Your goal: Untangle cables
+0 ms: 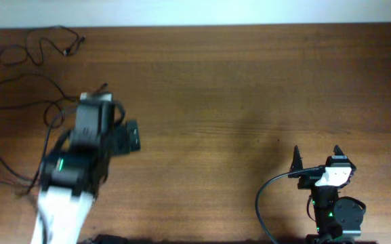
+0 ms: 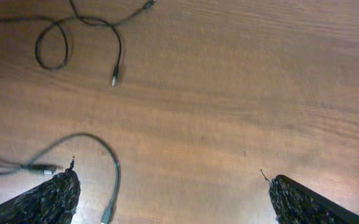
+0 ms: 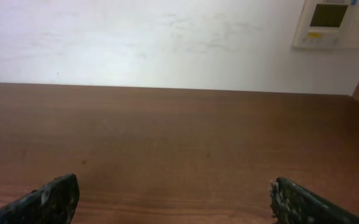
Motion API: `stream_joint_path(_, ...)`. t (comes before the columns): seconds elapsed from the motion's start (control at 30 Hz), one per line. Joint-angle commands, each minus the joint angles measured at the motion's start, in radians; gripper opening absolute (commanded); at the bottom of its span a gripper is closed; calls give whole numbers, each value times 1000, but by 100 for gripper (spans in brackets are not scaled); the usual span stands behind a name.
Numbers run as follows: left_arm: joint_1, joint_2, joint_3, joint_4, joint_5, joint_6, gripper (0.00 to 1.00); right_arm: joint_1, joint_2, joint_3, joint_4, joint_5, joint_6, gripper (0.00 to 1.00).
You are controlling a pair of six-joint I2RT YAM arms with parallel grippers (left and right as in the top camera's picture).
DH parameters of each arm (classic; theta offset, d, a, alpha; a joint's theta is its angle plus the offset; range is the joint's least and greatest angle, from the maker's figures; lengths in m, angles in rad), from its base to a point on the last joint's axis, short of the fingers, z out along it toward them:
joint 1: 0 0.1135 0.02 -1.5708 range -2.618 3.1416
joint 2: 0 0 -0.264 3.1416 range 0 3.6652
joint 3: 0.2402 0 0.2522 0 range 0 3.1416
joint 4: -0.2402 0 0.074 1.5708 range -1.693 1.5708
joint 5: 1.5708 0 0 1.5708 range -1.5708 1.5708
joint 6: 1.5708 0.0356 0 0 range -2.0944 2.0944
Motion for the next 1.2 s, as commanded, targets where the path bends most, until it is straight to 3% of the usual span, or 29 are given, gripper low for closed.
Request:
stream_joint_path(0.0, 1, -231, -76, -7, 20, 8, 99, -6, -7, -5, -5, -2, 8, 98)
stream_joint_path(0.13, 1, -419, -157, -68, 19, 8, 99, -6, -7, -5, -5, -2, 8, 98)
stream_joint_path(0.23, 1, -487, -267, -10, 18, 18, 99, -6, -6, -5, -5, -2, 8, 98)
stream_joint_path(0.37, 1, -597, -489, 304, 32, 24, 99, -6, -7, -5, -5, -2, 8, 99)
stream_joint_path(0.57, 2, -698, -744, 631, 132, 272, 99, -6, -6, -5, -5, -2, 8, 98)
stream_joint_path(0.77, 54, -773, -959, 1019, 208, 276, 99, -6, -7, -5, -5, -2, 8, 99)
stream_joint_path(1.17, 134, -938, -1114, 1171, 204, 276, 99, -6, -6, -5, -5, -2, 8, 98)
